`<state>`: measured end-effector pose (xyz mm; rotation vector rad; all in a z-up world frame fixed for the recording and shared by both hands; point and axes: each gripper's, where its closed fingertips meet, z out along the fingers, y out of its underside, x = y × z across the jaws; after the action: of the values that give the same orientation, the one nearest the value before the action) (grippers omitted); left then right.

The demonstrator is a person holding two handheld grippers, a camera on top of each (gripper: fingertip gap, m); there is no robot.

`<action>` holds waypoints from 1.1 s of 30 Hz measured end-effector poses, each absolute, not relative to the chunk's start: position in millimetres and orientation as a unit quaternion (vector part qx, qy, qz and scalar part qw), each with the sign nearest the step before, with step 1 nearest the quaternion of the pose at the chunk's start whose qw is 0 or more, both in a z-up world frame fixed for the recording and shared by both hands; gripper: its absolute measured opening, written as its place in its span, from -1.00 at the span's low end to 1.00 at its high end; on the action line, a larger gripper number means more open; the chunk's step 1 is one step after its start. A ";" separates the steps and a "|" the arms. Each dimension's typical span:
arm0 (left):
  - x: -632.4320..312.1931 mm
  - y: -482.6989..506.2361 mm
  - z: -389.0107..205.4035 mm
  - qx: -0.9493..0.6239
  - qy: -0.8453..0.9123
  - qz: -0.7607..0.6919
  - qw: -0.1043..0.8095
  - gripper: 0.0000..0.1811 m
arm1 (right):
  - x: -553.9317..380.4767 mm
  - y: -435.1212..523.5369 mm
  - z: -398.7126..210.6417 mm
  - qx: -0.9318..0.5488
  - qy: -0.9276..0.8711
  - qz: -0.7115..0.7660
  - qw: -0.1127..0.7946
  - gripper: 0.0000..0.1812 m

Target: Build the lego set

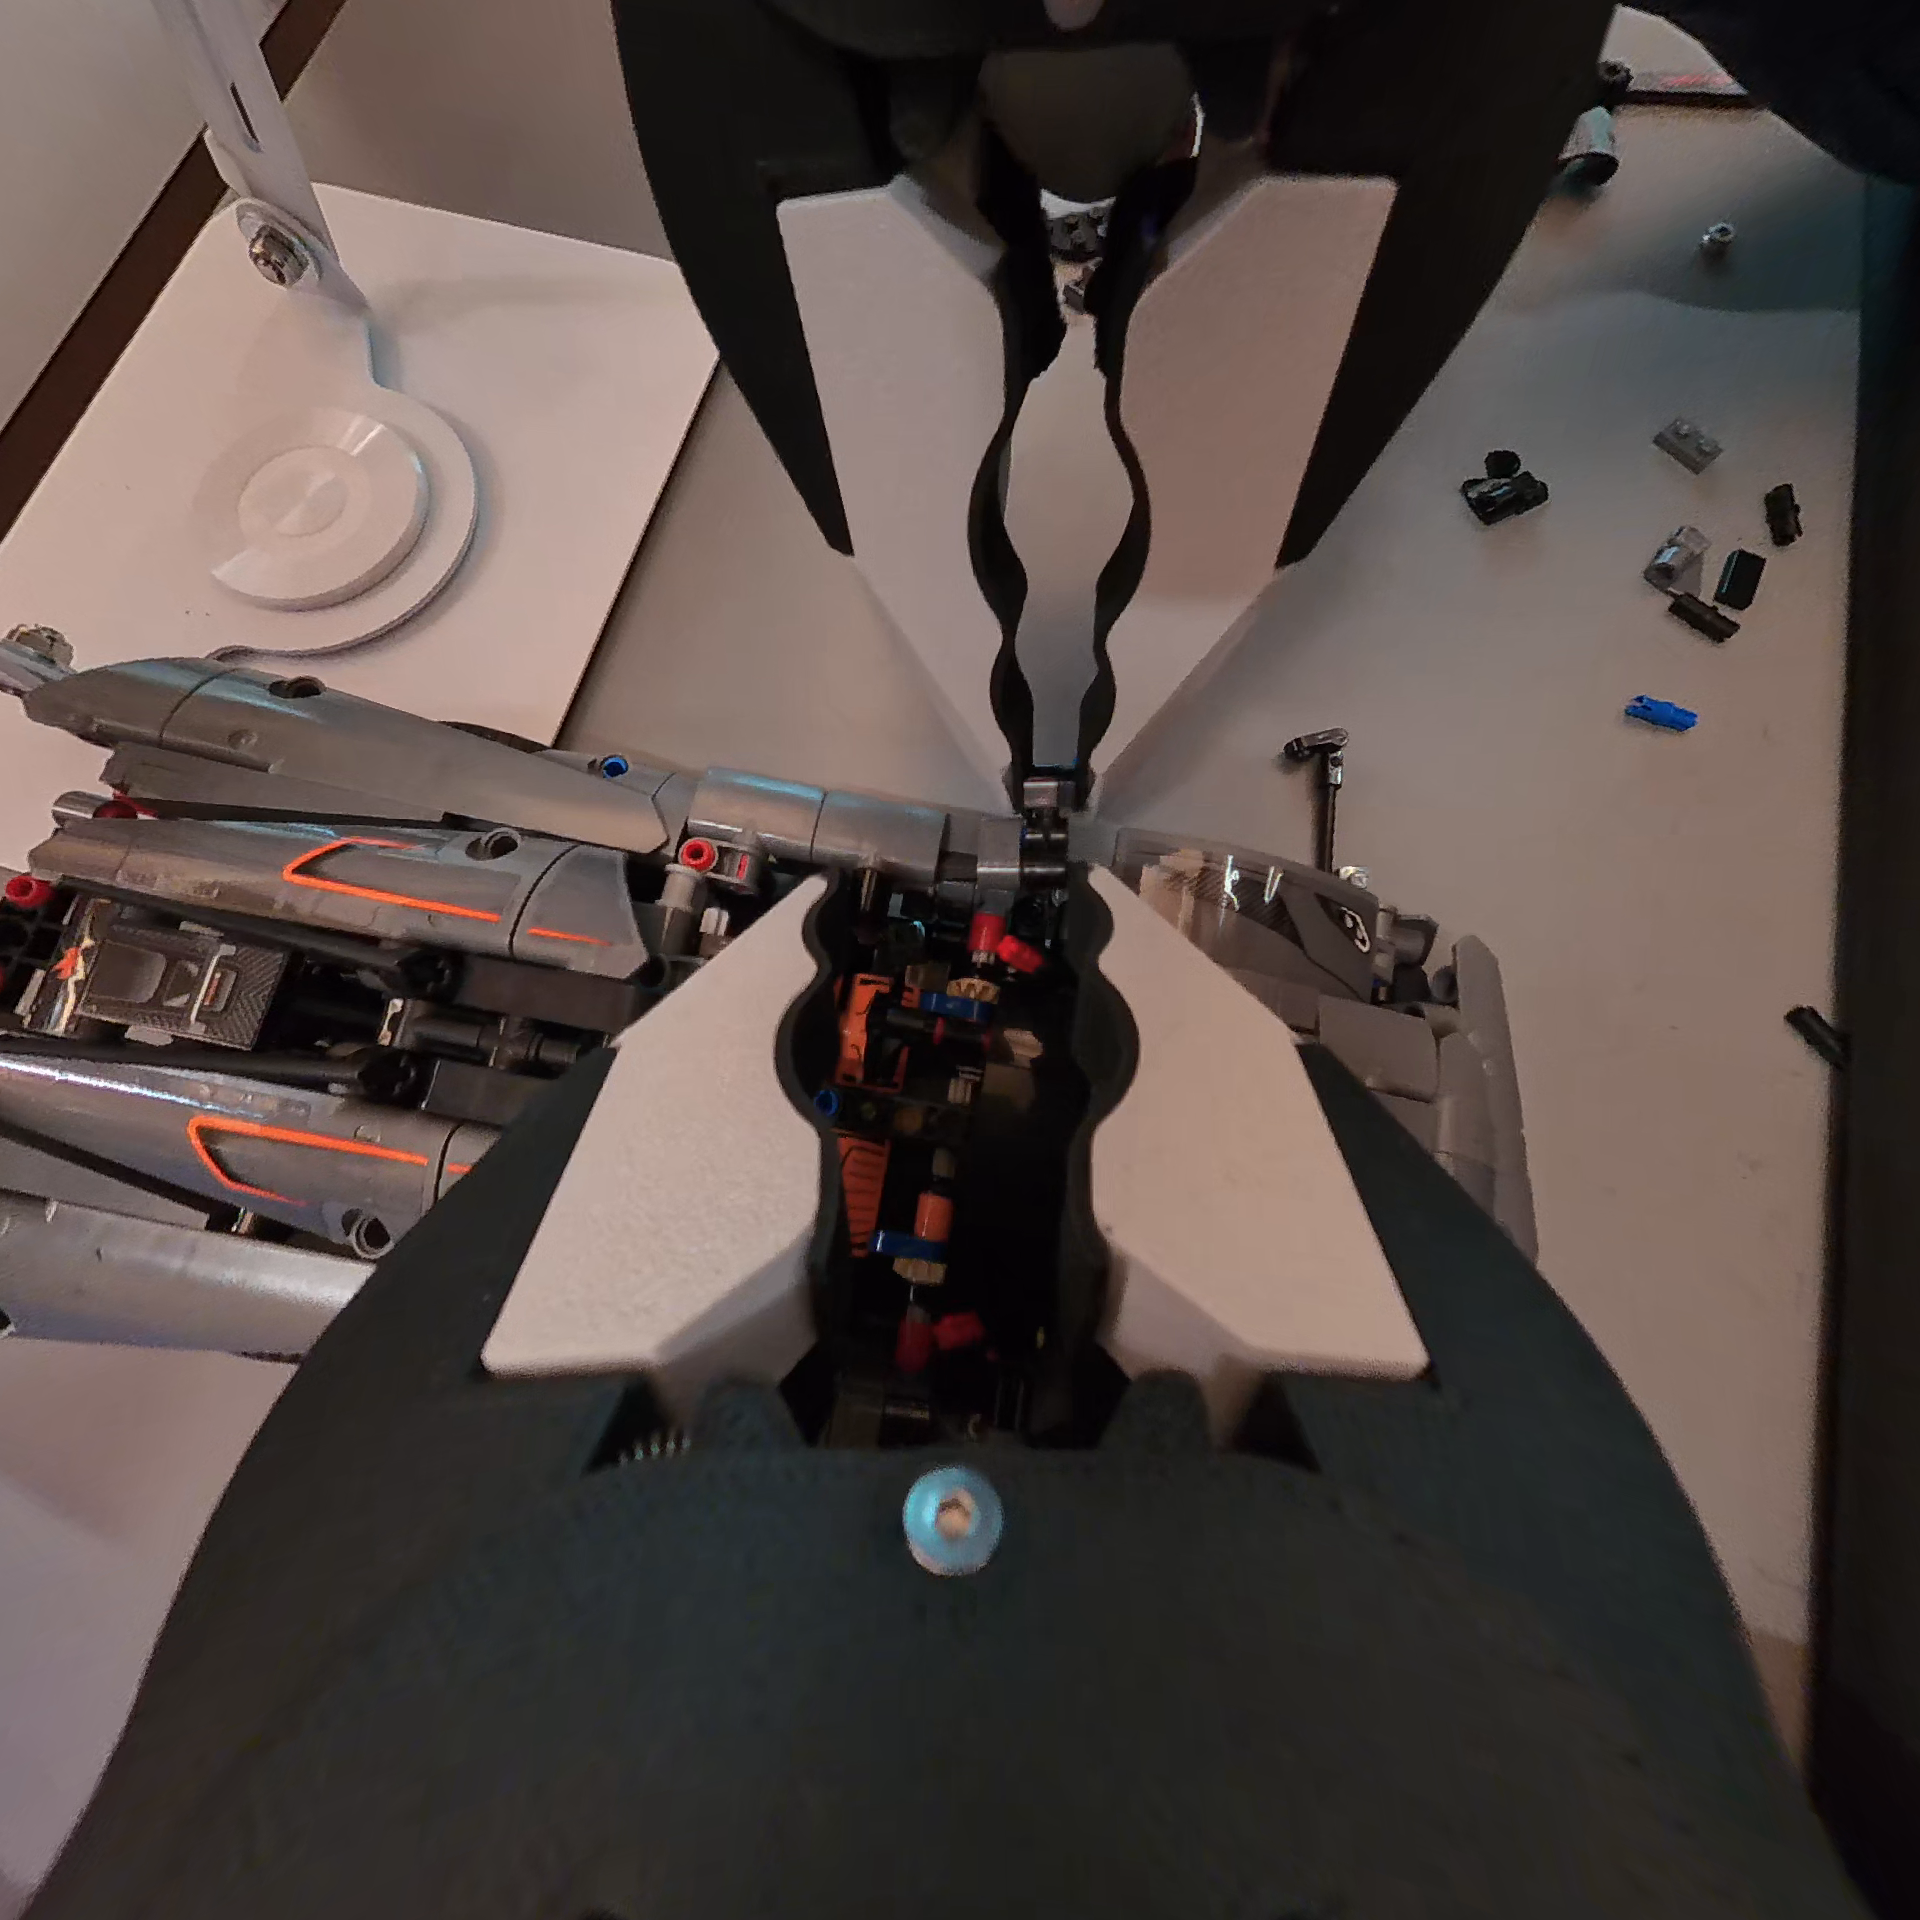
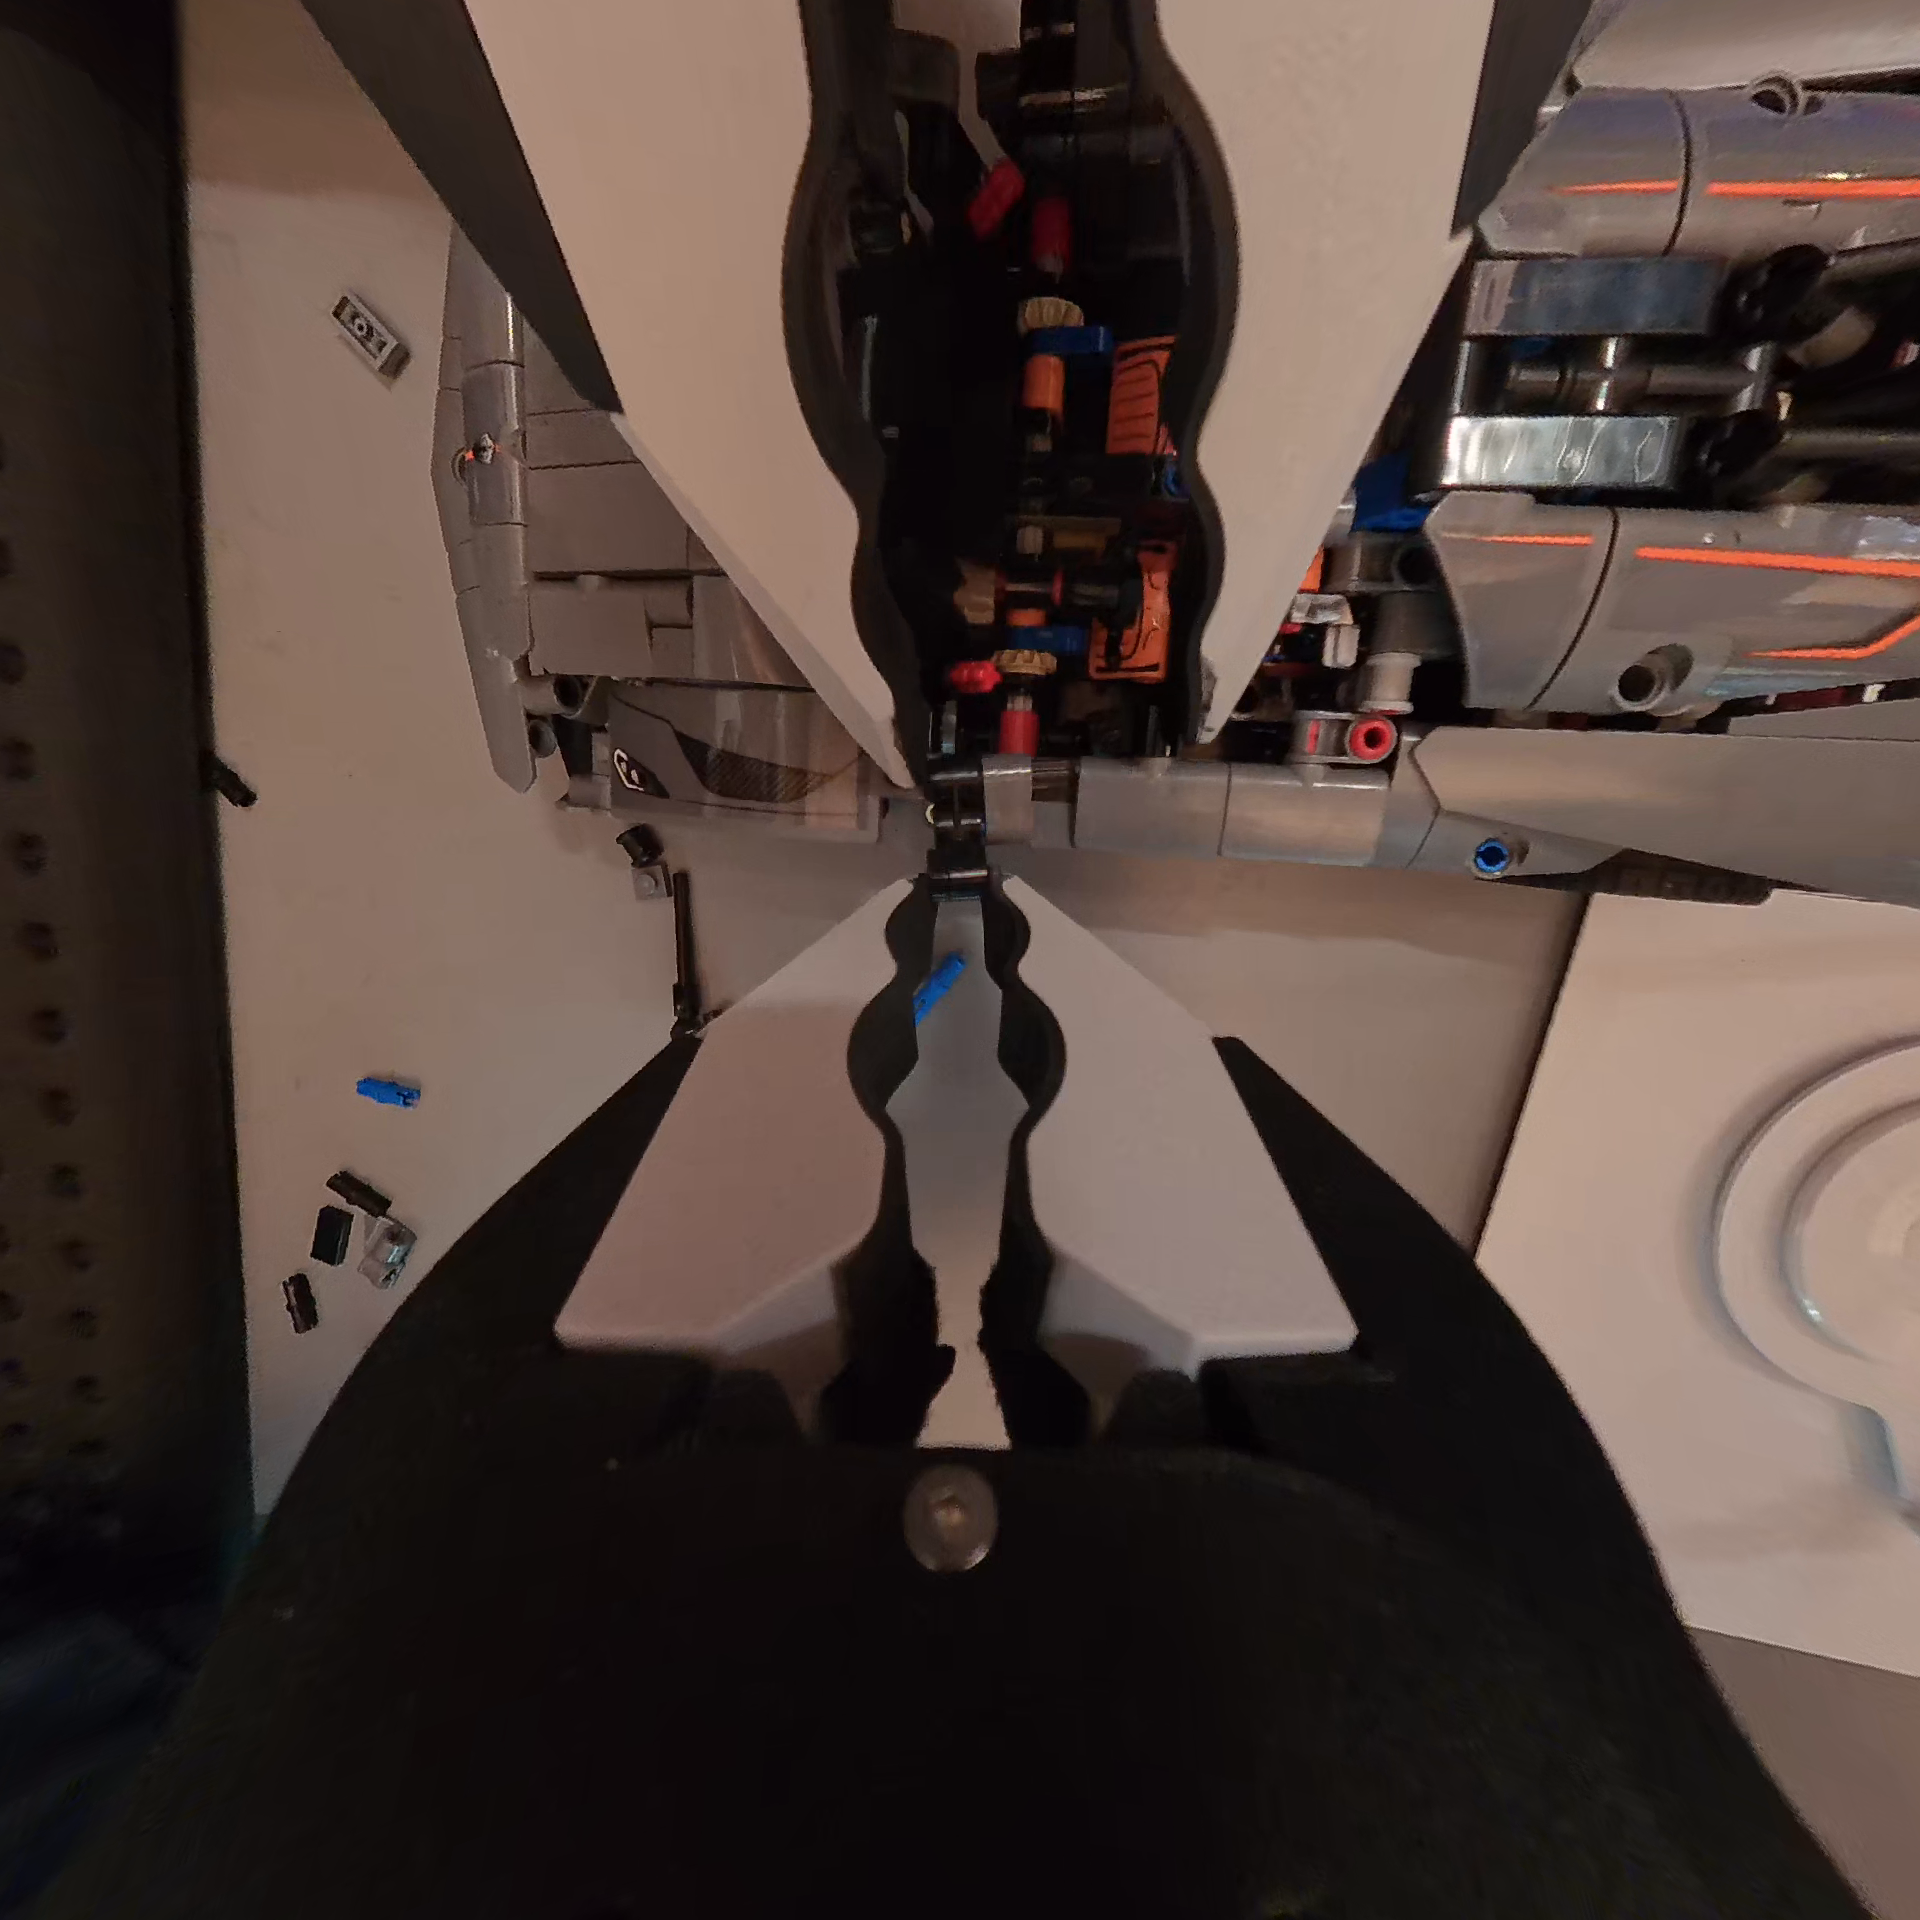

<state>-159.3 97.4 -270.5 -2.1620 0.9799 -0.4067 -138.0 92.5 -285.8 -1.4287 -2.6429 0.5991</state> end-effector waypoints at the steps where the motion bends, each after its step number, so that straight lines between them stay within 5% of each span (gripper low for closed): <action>1: -159.3 97.1 -270.7 -0.838 0.379 -0.159 0.358 -0.55 | -138.0 92.6 -285.7 -0.466 -0.862 0.196 0.039 -0.93; 11: -162.3 99.8 -274.5 -0.842 0.376 -0.150 0.357 -0.69 | -137.8 95.8 -284.1 -0.468 -0.862 0.186 0.047 -0.93; 33: -158.2 95.3 -270.5 -0.843 0.375 -0.167 0.348 -0.53 | -134.3 91.0 -291.6 -0.462 -0.872 0.157 0.035 -0.93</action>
<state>-158.2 95.3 -270.5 -2.1856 0.9721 -0.4320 -134.3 91.0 -291.6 -1.4189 -2.6807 0.4815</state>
